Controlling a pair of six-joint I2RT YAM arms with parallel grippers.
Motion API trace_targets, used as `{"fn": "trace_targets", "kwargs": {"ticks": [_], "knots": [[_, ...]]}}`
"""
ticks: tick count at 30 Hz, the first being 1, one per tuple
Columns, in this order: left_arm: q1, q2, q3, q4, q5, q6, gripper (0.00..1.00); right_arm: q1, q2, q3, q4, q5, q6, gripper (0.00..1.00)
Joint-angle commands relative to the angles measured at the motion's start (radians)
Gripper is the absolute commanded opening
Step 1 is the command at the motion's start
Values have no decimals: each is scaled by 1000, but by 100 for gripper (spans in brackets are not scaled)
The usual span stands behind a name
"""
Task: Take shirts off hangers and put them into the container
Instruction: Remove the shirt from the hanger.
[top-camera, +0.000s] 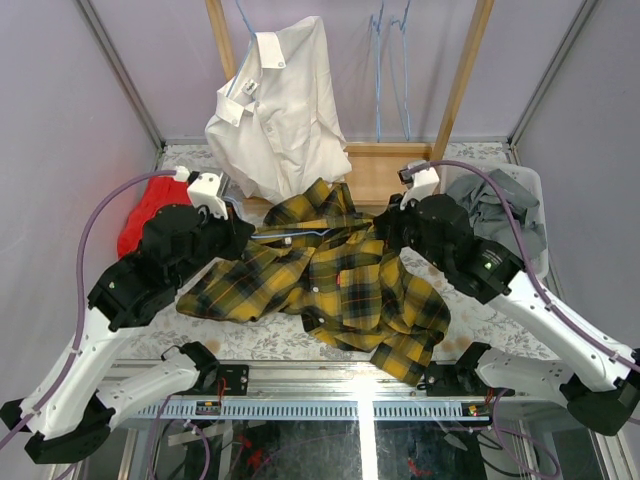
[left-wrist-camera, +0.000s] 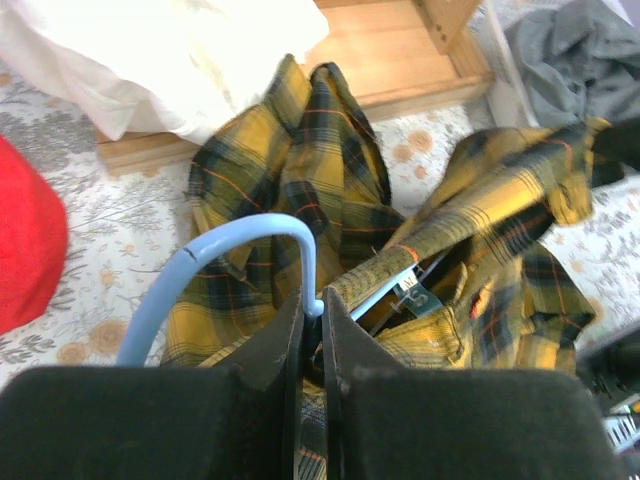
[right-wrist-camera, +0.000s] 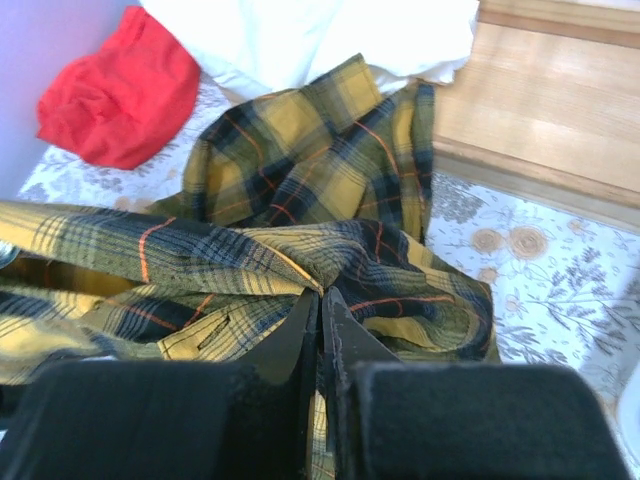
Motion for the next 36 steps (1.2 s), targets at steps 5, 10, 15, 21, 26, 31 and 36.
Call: {"fn": "trace_targets", "kwargs": {"ticks": [5,10,15,21,26,31,36], "knots": [[8,-44,-15,60,161,76,0,-28,129,41,-85,241,24,4],[8,-77,-15,50,11,31,0,-30,214,74,-110,182,16,5],[8,-120,-23,66,-46,23,0,-30,212,49,-71,98,-28,8],[8,-118,-31,66,-27,33,0,-29,85,-26,62,28,-66,27],[8,-110,-40,77,-10,36,0,-29,-115,-195,260,-66,-160,41],[8,-82,-49,87,79,63,0,-29,-270,-300,324,-220,-280,63],[8,-54,-55,95,168,65,0,-30,-291,-299,294,-284,-302,83]]}}
